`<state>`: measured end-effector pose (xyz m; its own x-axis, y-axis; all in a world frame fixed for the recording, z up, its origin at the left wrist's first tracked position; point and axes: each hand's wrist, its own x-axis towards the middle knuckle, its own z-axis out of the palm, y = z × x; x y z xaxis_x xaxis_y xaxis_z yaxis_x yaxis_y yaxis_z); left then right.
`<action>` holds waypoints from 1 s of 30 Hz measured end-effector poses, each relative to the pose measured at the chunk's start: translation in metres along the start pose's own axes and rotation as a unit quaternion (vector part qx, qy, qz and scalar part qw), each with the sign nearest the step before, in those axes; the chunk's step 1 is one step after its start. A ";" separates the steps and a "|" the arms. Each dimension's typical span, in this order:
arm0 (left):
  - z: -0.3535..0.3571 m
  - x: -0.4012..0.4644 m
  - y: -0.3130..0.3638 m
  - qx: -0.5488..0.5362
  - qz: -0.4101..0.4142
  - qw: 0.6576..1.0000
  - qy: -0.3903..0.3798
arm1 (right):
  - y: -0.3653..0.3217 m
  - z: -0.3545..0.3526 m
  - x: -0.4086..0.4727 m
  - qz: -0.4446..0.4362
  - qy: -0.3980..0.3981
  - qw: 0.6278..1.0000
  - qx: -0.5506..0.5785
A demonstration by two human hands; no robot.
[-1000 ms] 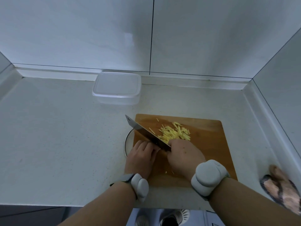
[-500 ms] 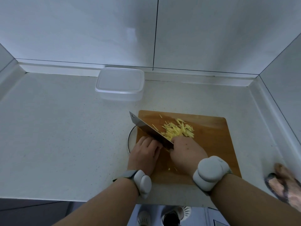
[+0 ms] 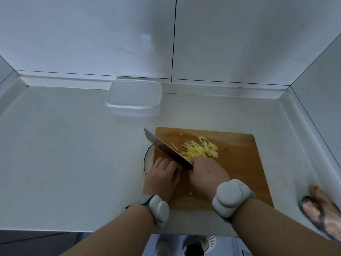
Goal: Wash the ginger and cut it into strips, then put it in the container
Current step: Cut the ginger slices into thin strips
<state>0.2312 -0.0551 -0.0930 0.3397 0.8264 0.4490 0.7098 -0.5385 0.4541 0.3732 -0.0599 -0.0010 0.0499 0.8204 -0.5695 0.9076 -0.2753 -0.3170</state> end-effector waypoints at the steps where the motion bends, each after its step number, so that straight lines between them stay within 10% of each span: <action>1: -0.001 -0.001 -0.001 0.003 0.001 1.000 -0.002 | 0.000 0.000 0.000 -0.002 -0.001 1.000 0.000; 30: -0.002 0.002 0.000 0.034 -0.012 0.999 0.000 | 0.006 -0.007 -0.009 0.018 -0.015 1.000 0.007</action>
<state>0.2313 -0.0538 -0.0906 0.3222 0.8391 0.4383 0.7585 -0.5058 0.4109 0.3806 -0.0653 0.0072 0.0699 0.7950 -0.6026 0.8998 -0.3111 -0.3060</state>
